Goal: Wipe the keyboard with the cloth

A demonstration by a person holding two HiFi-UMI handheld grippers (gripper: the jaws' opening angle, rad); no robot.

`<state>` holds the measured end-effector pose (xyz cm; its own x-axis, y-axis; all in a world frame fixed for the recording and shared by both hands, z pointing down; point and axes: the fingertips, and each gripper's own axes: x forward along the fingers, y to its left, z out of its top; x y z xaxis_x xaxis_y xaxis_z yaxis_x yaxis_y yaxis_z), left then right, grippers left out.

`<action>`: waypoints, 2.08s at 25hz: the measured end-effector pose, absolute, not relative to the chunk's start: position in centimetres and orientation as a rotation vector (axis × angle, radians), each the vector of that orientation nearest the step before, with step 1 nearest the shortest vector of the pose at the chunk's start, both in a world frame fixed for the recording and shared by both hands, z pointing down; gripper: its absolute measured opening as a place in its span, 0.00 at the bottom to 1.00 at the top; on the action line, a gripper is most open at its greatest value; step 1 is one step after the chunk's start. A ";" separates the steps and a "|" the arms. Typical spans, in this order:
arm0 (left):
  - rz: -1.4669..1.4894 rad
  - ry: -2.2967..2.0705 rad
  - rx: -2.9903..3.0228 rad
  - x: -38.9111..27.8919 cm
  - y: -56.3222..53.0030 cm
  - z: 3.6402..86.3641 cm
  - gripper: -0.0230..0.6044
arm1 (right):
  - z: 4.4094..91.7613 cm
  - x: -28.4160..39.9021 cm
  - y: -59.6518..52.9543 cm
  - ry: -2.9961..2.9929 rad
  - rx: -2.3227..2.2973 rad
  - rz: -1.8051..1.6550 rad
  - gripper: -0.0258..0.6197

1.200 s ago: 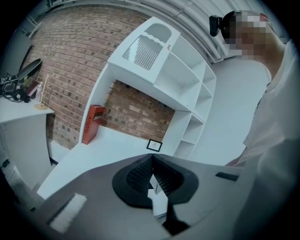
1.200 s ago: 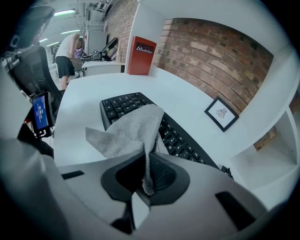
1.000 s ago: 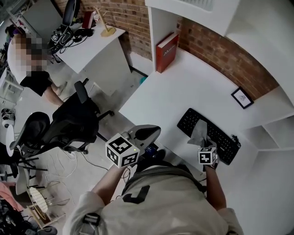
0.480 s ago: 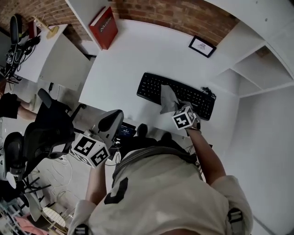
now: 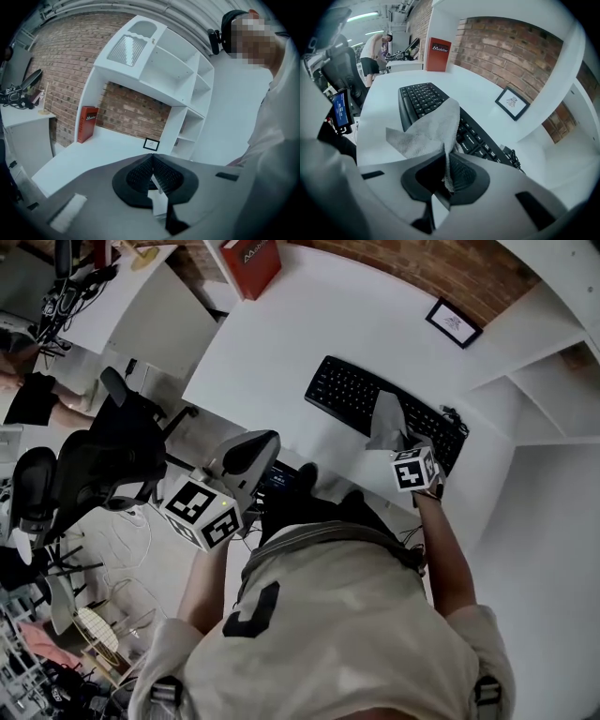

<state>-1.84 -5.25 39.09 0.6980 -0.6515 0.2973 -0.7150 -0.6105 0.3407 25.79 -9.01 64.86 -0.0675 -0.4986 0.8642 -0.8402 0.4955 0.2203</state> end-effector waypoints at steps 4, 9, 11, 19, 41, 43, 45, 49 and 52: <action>0.204 -1.045 2.479 -1.8 -4.9 39.1 0.04 | 65.0 26.4 -8.7 -1.706 1.155 0.417 0.06; 0.204 -1.006 2.488 -0.4 -4.9 39.3 0.04 | 65.1 27.4 -8.2 -1.692 1.164 0.441 0.06; 0.210 -0.978 2.492 0.4 -4.6 39.4 0.04 | 65.0 28.0 -7.8 -1.689 1.164 0.446 0.06; 0.274 -0.805 2.520 3.8 -3.6 40.0 0.04 | 64.6 31.3 -4.9 -1.624 1.192 0.498 0.06; 0.325 -0.832 2.513 3.7 -4.2 40.4 0.04 | 65.3 37.2 -2.4 -1.532 1.282 0.550 0.06; 0.334 -0.823 2.526 4.4 -4.2 40.2 0.04 | 65.2 38.1 -1.9 -1.528 1.304 0.572 0.06; 0.341 -0.819 2.531 4.8 -4.1 40.2 0.04 | 65.2 39.0 -1.3 -1.513 1.317 0.580 0.06; 0.342 -0.839 2.528 5.1 -3.9 39.9 0.04 | 65.3 40.6 -0.7 -1.498 1.326 0.590 0.06; 0.352 -0.872 2.520 5.4 -3.8 40.0 0.04 | 65.9 42.2 0.0 -1.479 1.314 0.613 0.06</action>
<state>5.39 -3.78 40.01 0.7677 -0.5200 0.3745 -0.6343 -0.6997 0.3288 42.16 0.00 65.94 0.1157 -0.4108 0.9043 -0.9301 0.2748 0.2438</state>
